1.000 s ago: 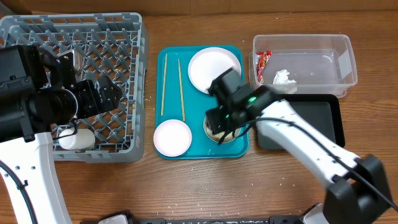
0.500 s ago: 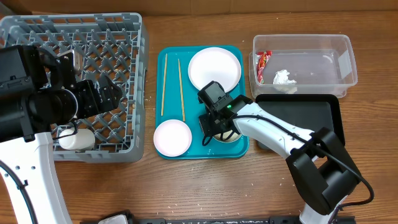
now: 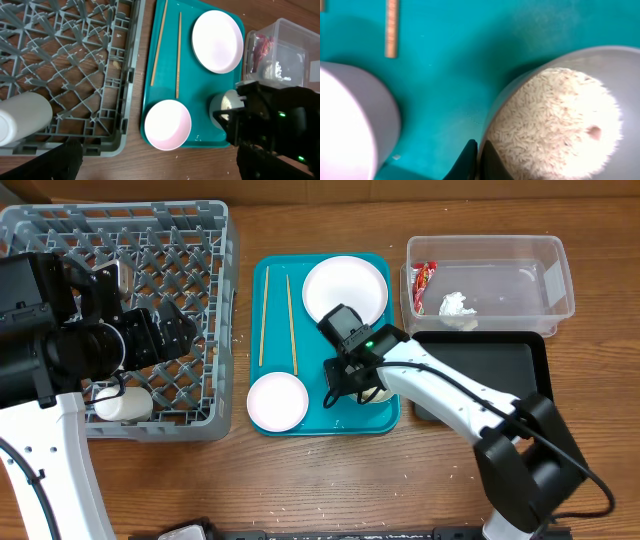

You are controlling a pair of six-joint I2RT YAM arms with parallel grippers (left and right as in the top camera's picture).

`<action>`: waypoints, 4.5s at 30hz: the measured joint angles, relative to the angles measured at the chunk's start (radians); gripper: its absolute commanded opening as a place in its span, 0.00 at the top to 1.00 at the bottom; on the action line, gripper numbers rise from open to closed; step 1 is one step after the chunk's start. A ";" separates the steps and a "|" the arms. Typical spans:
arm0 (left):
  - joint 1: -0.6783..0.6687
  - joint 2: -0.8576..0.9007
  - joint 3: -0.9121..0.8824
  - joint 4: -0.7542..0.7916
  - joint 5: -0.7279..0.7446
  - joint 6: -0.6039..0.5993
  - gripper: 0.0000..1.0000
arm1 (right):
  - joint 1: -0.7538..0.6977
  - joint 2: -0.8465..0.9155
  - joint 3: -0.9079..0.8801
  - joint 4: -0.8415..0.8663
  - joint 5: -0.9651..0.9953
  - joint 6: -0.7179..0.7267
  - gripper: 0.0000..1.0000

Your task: Sort waste into correct bins and load items into the dishwasher

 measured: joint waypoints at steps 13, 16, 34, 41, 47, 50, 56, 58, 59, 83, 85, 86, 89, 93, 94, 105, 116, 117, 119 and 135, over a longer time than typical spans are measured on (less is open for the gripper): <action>0.000 0.000 0.000 0.000 0.000 0.000 0.00 | -0.167 -0.417 0.059 -0.232 -0.318 0.081 0.96; 0.000 0.000 0.000 0.000 0.000 0.000 0.00 | -0.322 -0.414 0.045 -0.238 -0.408 0.035 0.96; 0.000 0.000 0.000 0.000 0.000 0.000 0.00 | -1.002 -0.206 -0.198 -0.135 -1.116 -0.343 0.96; 0.000 0.000 0.000 0.000 0.000 0.000 0.00 | -1.073 -0.191 -0.202 -0.111 -1.241 -0.391 0.96; 0.000 0.000 0.000 0.000 0.000 0.000 0.00 | -1.073 -0.163 -0.208 -0.103 -1.277 -0.407 0.96; 0.000 0.000 0.000 0.000 0.000 0.000 0.00 | -1.074 -0.143 -0.209 -0.143 -1.299 -0.408 0.96; 0.000 0.000 0.000 -0.001 0.000 0.000 0.00 | -1.074 -0.136 -0.213 -0.162 -1.358 -0.459 0.96; 0.000 0.000 0.000 0.000 0.000 0.000 0.00 | -1.074 -0.134 -0.213 -0.124 -1.324 -0.444 0.96; 0.000 0.000 0.000 0.000 0.000 0.000 0.00 | -1.078 -0.129 -0.213 -0.142 -1.325 -0.432 0.96; 0.000 0.001 0.000 0.000 0.000 0.000 0.00 | -0.641 -0.249 -0.109 -0.386 -0.961 -0.699 0.96; 0.000 0.001 0.000 -0.001 0.000 0.000 0.00 | -0.452 -0.248 -0.109 -0.269 -0.813 -0.621 0.96; 0.000 0.001 0.000 -0.001 0.000 0.000 0.00 | -0.424 -0.248 -0.109 -0.250 -0.784 -0.604 0.96; 0.000 0.001 0.000 -0.001 0.000 0.000 0.00 | -0.143 -0.247 -0.109 -0.075 -0.424 -0.411 0.96; 0.000 0.001 0.000 0.000 0.000 0.000 0.00 | 0.034 -0.233 -0.109 0.093 -0.033 -0.272 0.96; 0.000 0.001 0.000 -0.001 0.000 0.000 0.00 | 0.049 -0.218 -0.109 0.126 0.025 -0.256 0.96; 0.000 0.001 0.000 0.000 0.000 0.000 0.00 | 0.062 -0.106 -0.094 0.066 0.067 -0.196 0.36; 0.000 0.001 0.000 0.000 0.000 0.000 0.00 | 0.067 -0.392 0.258 -0.082 -0.034 -0.154 0.00; 0.000 0.001 0.000 0.000 0.000 0.000 0.00 | 0.067 -0.429 0.261 -0.100 -0.034 -0.153 0.00; 0.000 0.001 0.000 0.000 0.000 0.000 0.00 | 0.065 -0.473 0.261 -0.129 -0.022 -0.154 0.00; 0.000 0.002 0.000 -0.001 -0.002 0.000 0.00 | -0.399 -1.077 -0.104 0.137 0.219 -0.273 0.00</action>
